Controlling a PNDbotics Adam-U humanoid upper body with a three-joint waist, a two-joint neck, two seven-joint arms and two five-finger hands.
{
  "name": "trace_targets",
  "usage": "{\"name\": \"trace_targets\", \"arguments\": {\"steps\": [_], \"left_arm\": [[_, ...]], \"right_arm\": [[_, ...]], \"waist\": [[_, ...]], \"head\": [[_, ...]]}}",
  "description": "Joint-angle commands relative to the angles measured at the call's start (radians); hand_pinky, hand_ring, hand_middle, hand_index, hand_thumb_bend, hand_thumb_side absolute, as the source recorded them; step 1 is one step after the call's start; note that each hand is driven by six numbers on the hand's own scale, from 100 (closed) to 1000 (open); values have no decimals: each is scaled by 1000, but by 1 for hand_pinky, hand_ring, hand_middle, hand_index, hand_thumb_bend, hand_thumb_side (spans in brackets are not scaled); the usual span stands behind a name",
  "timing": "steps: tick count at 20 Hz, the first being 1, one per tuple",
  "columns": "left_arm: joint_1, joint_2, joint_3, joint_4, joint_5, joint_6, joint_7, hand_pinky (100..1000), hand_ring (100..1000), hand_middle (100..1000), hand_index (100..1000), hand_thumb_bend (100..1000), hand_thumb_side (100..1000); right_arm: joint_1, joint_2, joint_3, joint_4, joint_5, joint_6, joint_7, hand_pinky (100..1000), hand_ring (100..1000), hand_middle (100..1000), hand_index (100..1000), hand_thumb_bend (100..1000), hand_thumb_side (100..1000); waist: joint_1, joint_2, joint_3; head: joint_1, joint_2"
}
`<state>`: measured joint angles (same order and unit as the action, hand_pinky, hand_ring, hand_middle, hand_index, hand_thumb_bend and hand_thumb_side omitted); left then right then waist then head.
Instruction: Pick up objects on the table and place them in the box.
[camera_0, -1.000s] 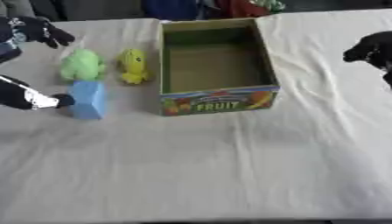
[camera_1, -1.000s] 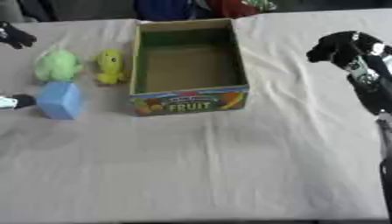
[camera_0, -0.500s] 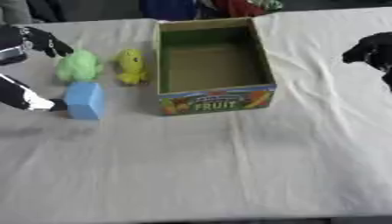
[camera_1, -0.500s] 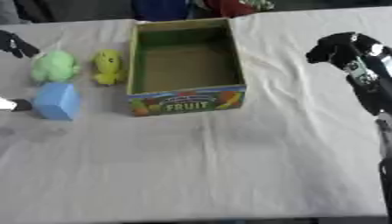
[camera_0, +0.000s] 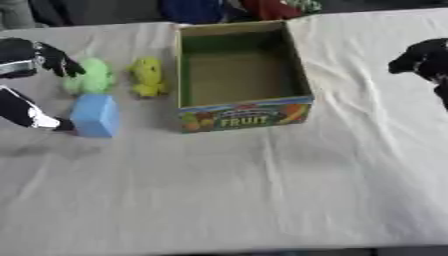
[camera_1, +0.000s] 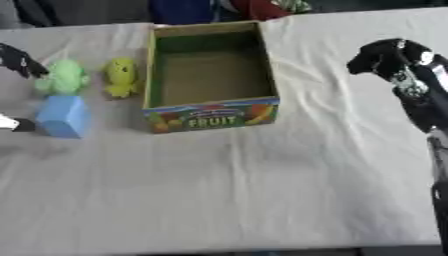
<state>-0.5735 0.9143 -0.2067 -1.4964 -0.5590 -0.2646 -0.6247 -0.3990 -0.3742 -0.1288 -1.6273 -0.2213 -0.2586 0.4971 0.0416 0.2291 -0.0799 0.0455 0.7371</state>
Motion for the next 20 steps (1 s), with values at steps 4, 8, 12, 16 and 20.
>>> {"name": "trace_targets", "arguments": {"steps": [4,8,12,16,20], "left_arm": [[-37,-2,-9,61,-58,-32,-37,782,745,727,881,629,457],[-49,-16,-18,91,-83,-47,-37,778,743,724,876,617,439],[-62,-34,-19,120,-112,-44,4,795,767,753,884,590,389],[-69,-51,-19,141,-135,-36,60,828,812,797,893,583,388],[-79,-69,-22,161,-142,-37,82,837,821,805,896,577,386]], "right_arm": [[-8,-21,-3,-7,0,-2,5,728,703,620,742,100,635],[-8,-20,-3,-6,0,-2,6,728,703,620,742,100,636],[-7,-19,-4,-6,1,-2,7,728,703,620,742,100,636],[-6,-19,-4,-5,1,-3,8,728,703,620,742,100,636],[-6,-18,-4,-4,1,-3,9,728,704,620,742,100,636]], "waist": [[-2,-20,-1],[-2,-20,-2],[-2,-20,-3],[-3,-20,-4],[-3,-21,-3]], "head": [[-6,-7],[-8,-8],[-11,-7],[-13,-6],[-14,-6]]}}
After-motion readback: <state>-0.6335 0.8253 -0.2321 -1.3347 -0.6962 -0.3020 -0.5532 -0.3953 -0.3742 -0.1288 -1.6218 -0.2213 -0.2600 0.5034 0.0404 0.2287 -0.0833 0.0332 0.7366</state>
